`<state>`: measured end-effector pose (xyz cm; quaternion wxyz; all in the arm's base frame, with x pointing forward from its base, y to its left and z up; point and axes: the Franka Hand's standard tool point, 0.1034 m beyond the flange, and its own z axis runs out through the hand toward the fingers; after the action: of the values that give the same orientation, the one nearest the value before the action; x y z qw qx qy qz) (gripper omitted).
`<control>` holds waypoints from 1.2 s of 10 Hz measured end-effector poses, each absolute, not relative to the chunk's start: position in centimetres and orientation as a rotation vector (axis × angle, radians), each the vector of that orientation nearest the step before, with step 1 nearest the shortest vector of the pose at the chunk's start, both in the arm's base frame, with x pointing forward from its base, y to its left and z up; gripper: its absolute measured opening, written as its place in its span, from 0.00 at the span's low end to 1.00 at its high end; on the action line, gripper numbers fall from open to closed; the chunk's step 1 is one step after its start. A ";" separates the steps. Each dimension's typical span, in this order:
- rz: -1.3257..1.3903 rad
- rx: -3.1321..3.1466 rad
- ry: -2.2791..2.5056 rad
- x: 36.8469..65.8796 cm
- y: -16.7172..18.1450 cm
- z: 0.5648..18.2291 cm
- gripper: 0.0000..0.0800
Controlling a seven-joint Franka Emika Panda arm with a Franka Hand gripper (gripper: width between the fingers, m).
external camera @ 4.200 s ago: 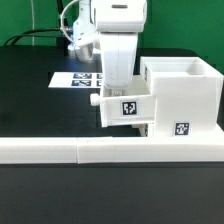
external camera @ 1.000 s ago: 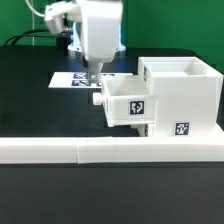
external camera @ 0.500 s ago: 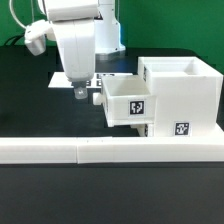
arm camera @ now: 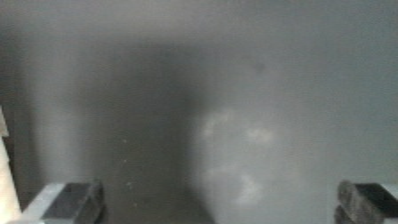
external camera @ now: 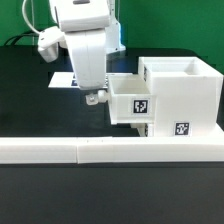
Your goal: Assemble drawer
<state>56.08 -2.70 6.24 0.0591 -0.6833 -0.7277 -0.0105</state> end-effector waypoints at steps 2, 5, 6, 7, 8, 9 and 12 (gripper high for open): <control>-0.032 -2.102 -2.171 56.3 -1.3 6.3 0.81; -0.027 -2.125 -2.135 56.4 0.8 5.9 0.81; -0.026 -2.128 -2.129 56.3 1.5 5.9 0.81; -0.024 -2.137 -2.119 56.3 1.9 5.9 0.81; -0.022 -2.142 -2.113 56.3 2.2 5.8 0.81; -0.021 -2.142 -2.112 56.2 2.2 5.8 0.81; -0.015 -2.183 -2.073 55.9 -0.4 5.9 0.81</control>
Offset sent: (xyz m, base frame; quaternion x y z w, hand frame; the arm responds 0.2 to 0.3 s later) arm 0.0105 0.0249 -0.0020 -0.0060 -0.0001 0.0218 0.9997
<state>55.87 -0.42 5.87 0.0653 -0.7236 -0.6871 -0.0050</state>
